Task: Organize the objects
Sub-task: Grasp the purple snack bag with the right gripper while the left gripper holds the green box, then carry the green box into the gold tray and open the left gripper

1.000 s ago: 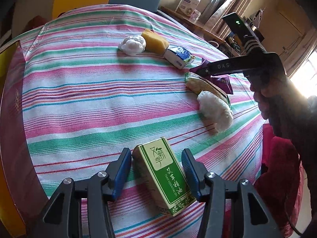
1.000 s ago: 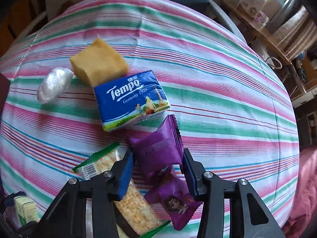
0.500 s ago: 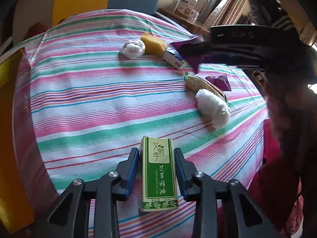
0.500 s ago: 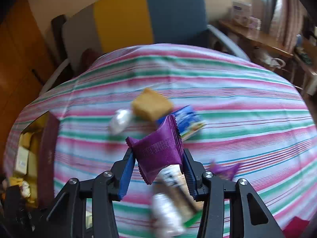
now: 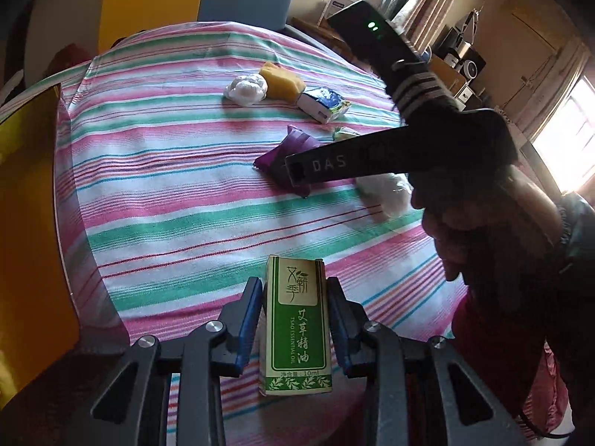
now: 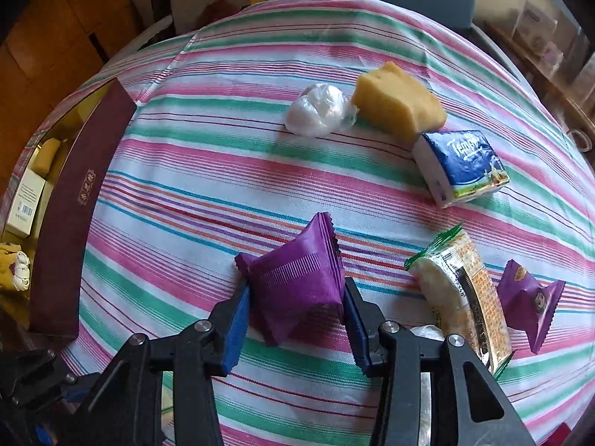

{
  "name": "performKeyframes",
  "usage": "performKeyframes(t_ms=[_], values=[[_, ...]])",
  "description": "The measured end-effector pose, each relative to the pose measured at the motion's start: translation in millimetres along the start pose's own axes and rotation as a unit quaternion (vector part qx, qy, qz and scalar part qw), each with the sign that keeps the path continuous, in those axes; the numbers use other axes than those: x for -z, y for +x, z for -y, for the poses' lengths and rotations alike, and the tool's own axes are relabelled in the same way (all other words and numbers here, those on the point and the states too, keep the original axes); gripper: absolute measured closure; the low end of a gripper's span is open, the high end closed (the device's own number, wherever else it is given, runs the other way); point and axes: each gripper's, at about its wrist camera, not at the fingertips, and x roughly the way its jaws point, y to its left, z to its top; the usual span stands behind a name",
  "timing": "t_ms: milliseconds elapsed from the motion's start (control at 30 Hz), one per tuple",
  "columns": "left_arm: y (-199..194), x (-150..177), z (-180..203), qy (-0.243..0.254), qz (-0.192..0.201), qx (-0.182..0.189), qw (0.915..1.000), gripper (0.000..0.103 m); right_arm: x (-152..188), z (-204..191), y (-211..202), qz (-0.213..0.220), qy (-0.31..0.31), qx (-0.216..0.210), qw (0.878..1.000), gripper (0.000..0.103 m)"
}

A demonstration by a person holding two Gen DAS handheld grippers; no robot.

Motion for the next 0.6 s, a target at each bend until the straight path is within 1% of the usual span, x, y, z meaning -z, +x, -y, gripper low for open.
performKeyframes(t_ms=[133,167,367,500,600], values=[[-12,-1,5,0.003,0.011,0.001,0.9999,0.069,0,-1,-1,0.000,-0.002,0.002,1.000,0.055],[-18,0,4,0.002,0.013,0.002,0.9999,0.069,-5,1,-4,-0.001,-0.004,0.003,1.000,0.055],[-46,-2,4,0.007,0.038,0.004,0.9993,0.069,-7,-1,-3,-0.003,-0.011,0.007,1.000,0.055],[-79,-12,-17,-0.020,0.071,-0.002,0.9973,0.069,-7,-3,-2,-0.002,-0.020,0.015,1.000,0.055],[-100,-23,-50,-0.052,0.091,-0.022,0.9942,0.069,-6,-4,-3,-0.001,-0.026,0.020,0.999,0.055]])
